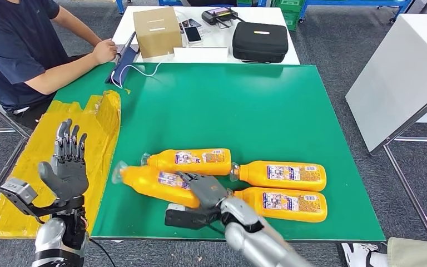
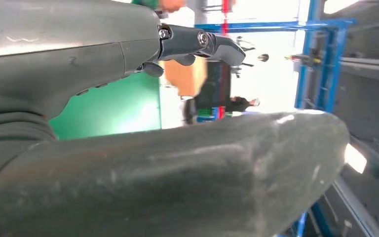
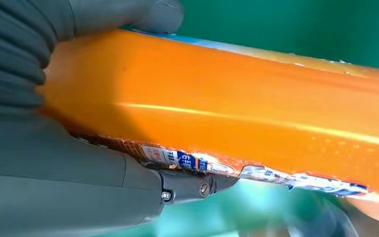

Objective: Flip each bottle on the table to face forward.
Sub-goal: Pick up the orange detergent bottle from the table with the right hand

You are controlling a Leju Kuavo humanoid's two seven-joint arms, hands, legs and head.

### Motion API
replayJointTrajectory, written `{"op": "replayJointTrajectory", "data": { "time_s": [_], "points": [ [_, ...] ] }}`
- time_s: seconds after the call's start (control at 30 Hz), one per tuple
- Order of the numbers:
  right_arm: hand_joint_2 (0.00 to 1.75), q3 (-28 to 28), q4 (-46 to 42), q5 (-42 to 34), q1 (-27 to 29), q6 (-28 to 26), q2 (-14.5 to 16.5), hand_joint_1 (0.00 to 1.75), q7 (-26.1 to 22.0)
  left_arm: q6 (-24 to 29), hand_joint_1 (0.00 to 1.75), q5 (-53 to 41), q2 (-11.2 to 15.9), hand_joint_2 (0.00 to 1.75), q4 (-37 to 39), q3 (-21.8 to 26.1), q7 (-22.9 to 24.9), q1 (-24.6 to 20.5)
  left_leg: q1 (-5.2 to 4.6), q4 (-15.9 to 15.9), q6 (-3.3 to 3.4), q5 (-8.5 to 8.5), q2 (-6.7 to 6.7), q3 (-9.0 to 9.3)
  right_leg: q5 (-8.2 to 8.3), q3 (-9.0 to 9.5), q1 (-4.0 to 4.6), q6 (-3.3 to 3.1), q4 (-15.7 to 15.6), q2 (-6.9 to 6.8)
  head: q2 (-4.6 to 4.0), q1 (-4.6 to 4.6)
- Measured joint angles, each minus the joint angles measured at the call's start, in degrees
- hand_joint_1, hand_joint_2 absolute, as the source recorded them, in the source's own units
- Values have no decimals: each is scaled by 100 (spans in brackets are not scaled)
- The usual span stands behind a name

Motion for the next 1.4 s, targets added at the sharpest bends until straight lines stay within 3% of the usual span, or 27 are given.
{"op": "replayJointTrajectory", "data": {
  "time_s": [0.2, 0.33, 0.5, 0.63, 0.87, 1.1, 1.4],
  "points": [
    [175, -545, -1435, -257, 663, -260, -9, 175, -125, 73, 0, 165, -15, 0, -149, -3, 116, 140, 1, 0, -2, 0, -1, -32, -5, -34, 0, 3, 0, 0, 0, 1],
    [175, -700, -1761, -329, 834, -359, -12, 175, -310, 121, 0, 172, -19, 175, -191, -14, 120, 151, 1, 0, -2, -1, -2, -38, -5, -41, 0, 2, -1, -1, 0, 1],
    [175, -1027, -2458, -979, 1252, -908, 63, 175, -1133, 125, 0, 390, -43, 175, -340, -125, 217, 244, -1, 0, -1, -1, -8, -42, -5, -42, -1, 3, -1, -3, 0, 0],
    [175, -1175, -2899, -1175, 1503, -1006, 110, 175, -1350, -210, 0, 753, -59, 175, -379, -415, 471, 342, -1, 0, -1, -4, -5, -44, -6, -44, -1, 3, -2, -1, 0, 0],
    [175, -1229, -2942, -1072, 1550, -910, 211, 175, -1244, -694, 0, 1052, -65, 175, -553, -1186, 699, 612, 0, -1, -1, -4, -5, -45, -6, -44, 0, 3, -1, -1, 0, 0],
    [175, -1150, -2692, -888, 1457, -789, 377, 175, -1111, -777, 0, 1119, -49, 175, -750, -1854, 775, 752, -1, -1, -1, -4, -7, -46, -6, -43, 0, 3, -1, -2, 0, 0],
    [175, -1081, -2496, -867, 1420, -777, 454, 175, -1082, -777, 0, 1135, -7, 175, -845, -2101, 783, 806, -1, -1, -1, -4, -8, -48, -6, -44, 0, 3, -1, -3, 0, 0]
  ]
}}
